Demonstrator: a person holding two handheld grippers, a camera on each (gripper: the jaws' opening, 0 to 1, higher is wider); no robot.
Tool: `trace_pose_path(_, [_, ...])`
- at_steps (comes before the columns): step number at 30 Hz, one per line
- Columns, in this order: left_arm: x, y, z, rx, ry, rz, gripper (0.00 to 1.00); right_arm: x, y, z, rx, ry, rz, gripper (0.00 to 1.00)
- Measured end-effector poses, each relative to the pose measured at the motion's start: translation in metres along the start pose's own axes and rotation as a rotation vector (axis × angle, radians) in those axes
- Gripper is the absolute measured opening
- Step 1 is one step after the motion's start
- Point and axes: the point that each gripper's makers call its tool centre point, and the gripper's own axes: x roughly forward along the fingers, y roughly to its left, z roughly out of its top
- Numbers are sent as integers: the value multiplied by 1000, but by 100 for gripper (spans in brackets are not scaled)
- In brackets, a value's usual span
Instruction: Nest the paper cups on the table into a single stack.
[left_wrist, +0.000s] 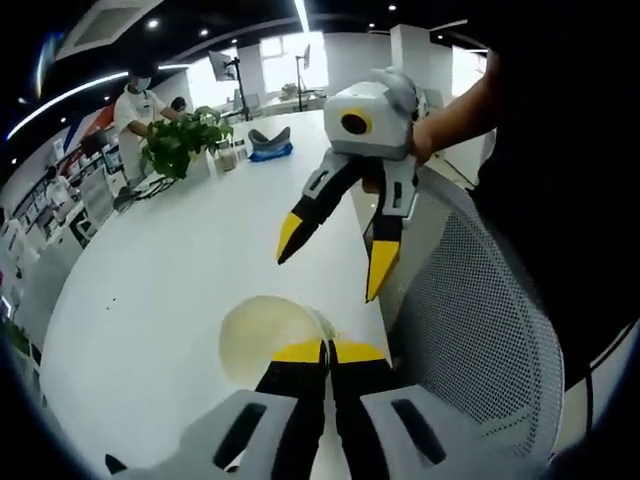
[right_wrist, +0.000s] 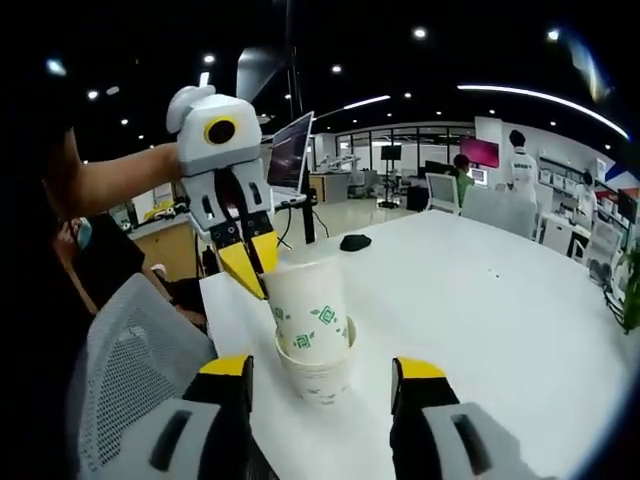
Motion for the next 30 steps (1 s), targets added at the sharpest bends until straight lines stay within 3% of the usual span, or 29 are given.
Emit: trace_pose_path(30, [30, -7, -10, -2, 48, -121, 1, 0, 3, -4, 24, -3, -4, 54])
